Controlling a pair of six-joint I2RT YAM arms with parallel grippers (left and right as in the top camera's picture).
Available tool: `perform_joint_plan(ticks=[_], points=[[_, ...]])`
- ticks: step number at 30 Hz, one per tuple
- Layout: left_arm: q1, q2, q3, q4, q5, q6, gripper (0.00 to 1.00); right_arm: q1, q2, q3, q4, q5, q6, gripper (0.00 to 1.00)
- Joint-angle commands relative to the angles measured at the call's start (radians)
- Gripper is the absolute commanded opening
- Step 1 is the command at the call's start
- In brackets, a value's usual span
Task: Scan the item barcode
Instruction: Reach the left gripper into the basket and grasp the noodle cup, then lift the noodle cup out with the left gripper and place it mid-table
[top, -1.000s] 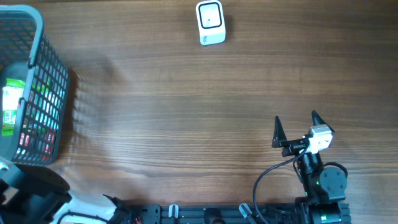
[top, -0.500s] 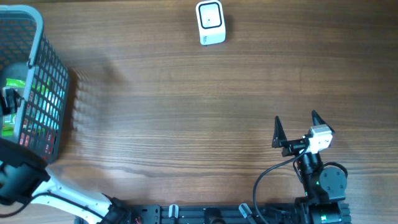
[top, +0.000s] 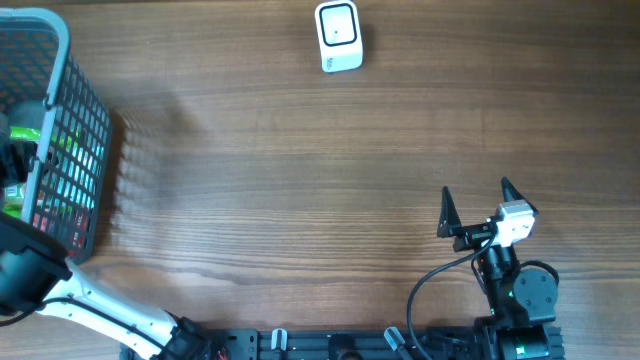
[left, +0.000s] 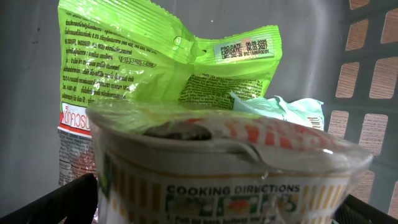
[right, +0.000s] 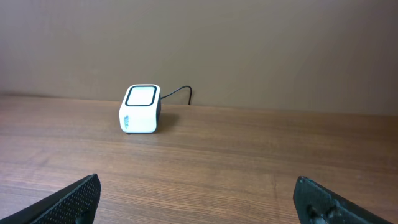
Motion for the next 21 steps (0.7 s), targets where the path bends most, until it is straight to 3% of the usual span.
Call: perform_joint_plan(ticks=[1, 3, 5, 9, 10, 12, 18, 21], points=[[0.006, 0.017, -0.030, -0.001, 0.014, 0.018, 1.00, -0.004, -0.006, -0.001, 0.003, 0.009, 0.012, 1.00], [0.006, 0.017, -0.051, 0.003, 0.014, 0.019, 0.91, -0.004, -0.006, -0.001, 0.003, 0.009, 0.011, 1.00], [0.006, 0.014, -0.050, 0.009, 0.013, 0.019, 0.69, -0.004, -0.006, -0.001, 0.003, 0.009, 0.012, 1.00], [0.006, -0.011, -0.028, 0.010, 0.014, 0.018, 0.54, -0.004, -0.006, -0.001, 0.003, 0.009, 0.012, 1.00], [0.005, -0.027, -0.014, 0.016, 0.014, 0.003, 0.53, -0.004, -0.006, -0.001, 0.003, 0.009, 0.012, 1.00], [0.006, -0.091, 0.021, 0.053, 0.014, -0.069, 0.62, -0.004, -0.006, -0.001, 0.003, 0.009, 0.012, 1.00], [-0.011, -0.312, 0.136, 0.119, 0.101, -0.154, 0.61, -0.004, -0.006, -0.001, 0.003, 0.009, 0.012, 1.00], [-0.050, -0.481, 0.139, 0.188, 0.214, -0.223, 0.63, -0.004, -0.006, -0.001, 0.003, 0.009, 0.011, 1.00]])
